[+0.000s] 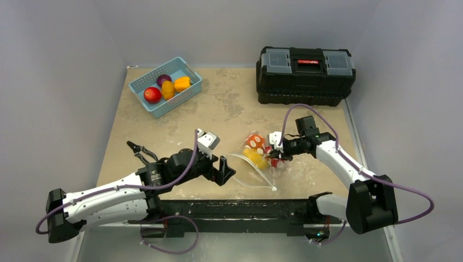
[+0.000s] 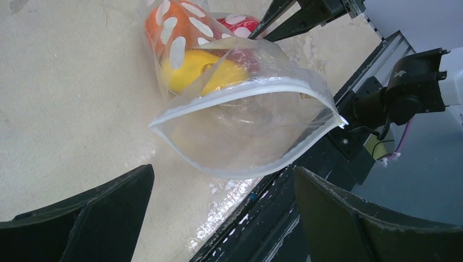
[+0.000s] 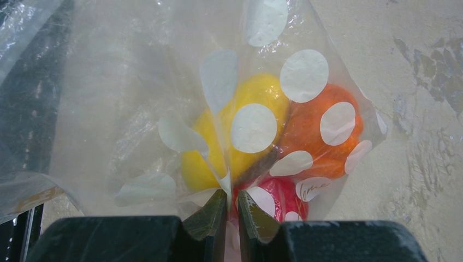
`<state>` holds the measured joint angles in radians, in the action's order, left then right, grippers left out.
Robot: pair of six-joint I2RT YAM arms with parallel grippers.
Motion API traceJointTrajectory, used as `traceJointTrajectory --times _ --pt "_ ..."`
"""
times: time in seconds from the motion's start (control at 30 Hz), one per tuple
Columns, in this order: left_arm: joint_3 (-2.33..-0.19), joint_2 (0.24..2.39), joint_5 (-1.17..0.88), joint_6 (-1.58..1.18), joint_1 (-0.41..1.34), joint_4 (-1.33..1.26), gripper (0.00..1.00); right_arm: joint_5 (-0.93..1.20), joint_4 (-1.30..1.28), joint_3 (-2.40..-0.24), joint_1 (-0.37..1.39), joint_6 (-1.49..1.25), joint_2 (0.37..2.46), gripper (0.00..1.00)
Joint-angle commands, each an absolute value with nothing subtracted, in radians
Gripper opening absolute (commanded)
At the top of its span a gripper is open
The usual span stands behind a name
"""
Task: Open the zip-top bag and remove the fake food
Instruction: Pick up the fake fruit from the zipper food storage bag.
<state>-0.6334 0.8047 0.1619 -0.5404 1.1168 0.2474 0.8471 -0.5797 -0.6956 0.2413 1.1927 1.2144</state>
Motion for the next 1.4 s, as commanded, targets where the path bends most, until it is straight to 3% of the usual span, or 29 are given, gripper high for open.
traceJointTrajectory --times 0.0,0.53,0.8,1.03,1.13,1.37 --pt "-0.604 0.802 0.234 -0.554 1.139 0.15 1.0 0.85 -0.591 -0.726 0.243 1.207 1.208 0.13" --pt "-0.516 0.819 0.178 -0.552 1.14 -0.085 1.0 0.843 -0.589 -0.722 0.244 1.209 1.227 0.14" --pt "-0.551 0.839 0.146 -0.602 1.166 -0.088 0.87 0.839 -0.588 -0.72 0.243 1.209 1.231 0.14" --pt "-0.505 0.717 0.21 -0.753 1.212 -0.023 0.84 0.837 -0.587 -0.721 0.244 1.208 1.235 0.14" --pt "-0.491 0.748 0.2 -0.838 1.221 -0.072 0.78 0.837 -0.587 -0.721 0.244 1.208 1.235 0.14" --pt "-0.45 0.899 0.294 -0.975 1.231 -0.305 0.5 0.839 -0.589 -0.723 0.243 1.207 1.229 0.14"
